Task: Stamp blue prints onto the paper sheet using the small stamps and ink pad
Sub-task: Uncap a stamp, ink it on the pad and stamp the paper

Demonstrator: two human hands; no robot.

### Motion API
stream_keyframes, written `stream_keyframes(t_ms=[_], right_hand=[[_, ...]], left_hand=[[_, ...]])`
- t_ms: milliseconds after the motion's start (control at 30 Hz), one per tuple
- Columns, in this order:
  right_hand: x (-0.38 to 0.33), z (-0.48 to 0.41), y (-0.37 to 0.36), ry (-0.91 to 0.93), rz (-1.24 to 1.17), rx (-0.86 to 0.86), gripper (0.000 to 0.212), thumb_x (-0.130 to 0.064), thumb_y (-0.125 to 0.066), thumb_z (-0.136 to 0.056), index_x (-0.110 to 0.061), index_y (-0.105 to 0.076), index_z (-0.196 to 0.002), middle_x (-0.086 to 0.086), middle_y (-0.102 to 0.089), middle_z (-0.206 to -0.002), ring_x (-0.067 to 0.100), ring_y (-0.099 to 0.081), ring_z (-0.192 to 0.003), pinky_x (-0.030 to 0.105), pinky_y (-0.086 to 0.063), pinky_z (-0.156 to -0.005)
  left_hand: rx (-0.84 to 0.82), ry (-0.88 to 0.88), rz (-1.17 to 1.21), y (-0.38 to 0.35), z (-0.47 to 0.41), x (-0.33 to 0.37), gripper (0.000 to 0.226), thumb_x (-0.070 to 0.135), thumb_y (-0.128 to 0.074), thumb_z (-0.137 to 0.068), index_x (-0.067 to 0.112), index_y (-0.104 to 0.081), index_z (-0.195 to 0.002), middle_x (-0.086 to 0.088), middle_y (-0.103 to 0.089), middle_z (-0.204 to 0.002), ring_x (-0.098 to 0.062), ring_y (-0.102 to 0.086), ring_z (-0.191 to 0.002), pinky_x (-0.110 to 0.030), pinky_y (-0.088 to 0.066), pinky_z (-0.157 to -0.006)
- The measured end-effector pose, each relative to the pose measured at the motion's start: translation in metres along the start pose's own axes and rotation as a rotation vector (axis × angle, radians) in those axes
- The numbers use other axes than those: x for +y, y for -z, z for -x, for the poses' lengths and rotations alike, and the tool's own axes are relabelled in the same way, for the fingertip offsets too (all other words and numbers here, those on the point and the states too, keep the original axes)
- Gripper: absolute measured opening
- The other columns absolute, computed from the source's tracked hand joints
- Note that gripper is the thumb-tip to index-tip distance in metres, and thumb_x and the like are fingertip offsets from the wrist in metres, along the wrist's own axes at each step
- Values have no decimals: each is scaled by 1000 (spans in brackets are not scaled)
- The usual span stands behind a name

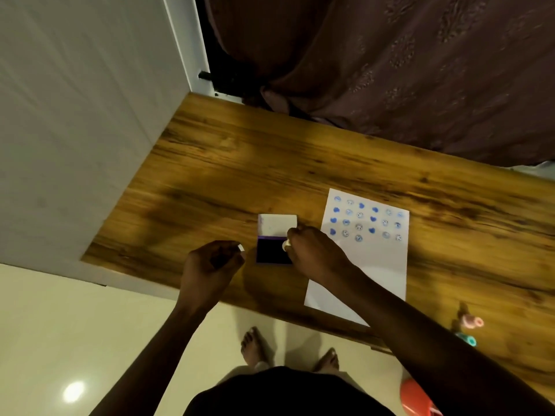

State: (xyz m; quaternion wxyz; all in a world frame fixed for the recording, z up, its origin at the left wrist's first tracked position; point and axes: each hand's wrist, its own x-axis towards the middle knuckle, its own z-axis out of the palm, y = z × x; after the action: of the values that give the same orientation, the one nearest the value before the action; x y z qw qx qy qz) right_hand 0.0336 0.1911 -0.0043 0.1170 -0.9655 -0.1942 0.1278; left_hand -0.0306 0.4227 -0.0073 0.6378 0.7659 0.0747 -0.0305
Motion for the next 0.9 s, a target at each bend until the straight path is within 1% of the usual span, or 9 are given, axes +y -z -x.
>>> stream_keyframes(t_ms=[133, 267, 333, 467, 600, 700, 767, 833, 900], right_hand=[[-5, -2, -4, -38, 3, -23, 25, -24, -63, -98, -9, -65, -119, 12, -70, -120, 27, -69, -108, 35, -56, -95], [-11, -3, -8, -83, 7, -13, 27, -23, -69, -93, -11, -66, -118, 12, -70, -119, 29, -69, -108, 37, -55, -95], [-14, -4, -9, -93, 6, -6, 31, -24, -73, -91, -11, -66, -118, 12, -71, -118, 30, -70, -107, 37, -56, -93], [-19, -7, -8, -105, -6, 4, 35, -26, -75, -88, -11, -65, -118, 13, -72, -117, 30, -71, -105, 36, -57, -89], [-16, -8, -6, -115, -14, 6, 32, -23, -74, -89, -11, -65, -117, 13, -71, -116, 29, -71, -103, 35, -57, -86], [-12, -10, -3, -134, -27, 1, 33, -23, -73, -90, -11, -63, -119, 13, -69, -118, 30, -69, -106, 35, -56, -86], [-9, -10, 0, -168, -81, 6, 35, -24, -74, -90, -11, -62, -121, 13, -67, -122, 30, -67, -111, 37, -56, -89], [-4, -10, 3, -200, -179, 13, 34, -27, -73, -91, -10, -64, -119, 12, -68, -122, 29, -67, -112, 36, -56, -91], [4, -7, 10, -246, -308, 32, 30, -30, -74, -89, -8, -72, -108, 11, -73, -111, 26, -71, -101, 33, -59, -85]], left_hand=[[-7, 6, 23, -4, -5, -2, 22, 11, -79, -88, 31, -77, -96, 4, -82, -98, -14, -78, -95, -37, -62, -84], [-20, 34, 20, -7, -9, -6, 16, 5, -77, -89, 20, -77, -97, 0, -81, -96, -18, -78, -94, -47, -62, -88], [-14, 39, 31, -8, -10, -6, 15, 4, -76, -89, 16, -76, -99, -2, -81, -97, -19, -78, -95, -49, -62, -89], [-23, 43, 23, -10, -11, -2, 12, 9, -78, -88, 16, -77, -98, 1, -82, -95, -14, -78, -93, -40, -63, -86], [-27, 29, 44, -10, -13, 3, 15, 12, -79, -88, 20, -78, -101, 3, -82, -99, -13, -78, -96, -34, -61, -84], [-39, -2, 29, -10, -14, 6, 14, 15, -79, -88, 23, -78, -100, 8, -82, -99, -9, -78, -95, -21, -60, -75], [-59, -26, 17, -10, -14, 9, 14, 17, -79, -89, 26, -77, -100, 11, -81, -99, -8, -77, -95, -17, -59, -74], [-74, -35, 15, -12, -15, 11, 16, 17, -78, -89, 28, -77, -100, 10, -81, -100, -8, -77, -97, -17, -60, -75], [-75, -48, 17, -15, -15, 12, 19, 14, -79, -89, 30, -77, -98, 10, -82, -100, -7, -77, -96, -15, -59, -74]])
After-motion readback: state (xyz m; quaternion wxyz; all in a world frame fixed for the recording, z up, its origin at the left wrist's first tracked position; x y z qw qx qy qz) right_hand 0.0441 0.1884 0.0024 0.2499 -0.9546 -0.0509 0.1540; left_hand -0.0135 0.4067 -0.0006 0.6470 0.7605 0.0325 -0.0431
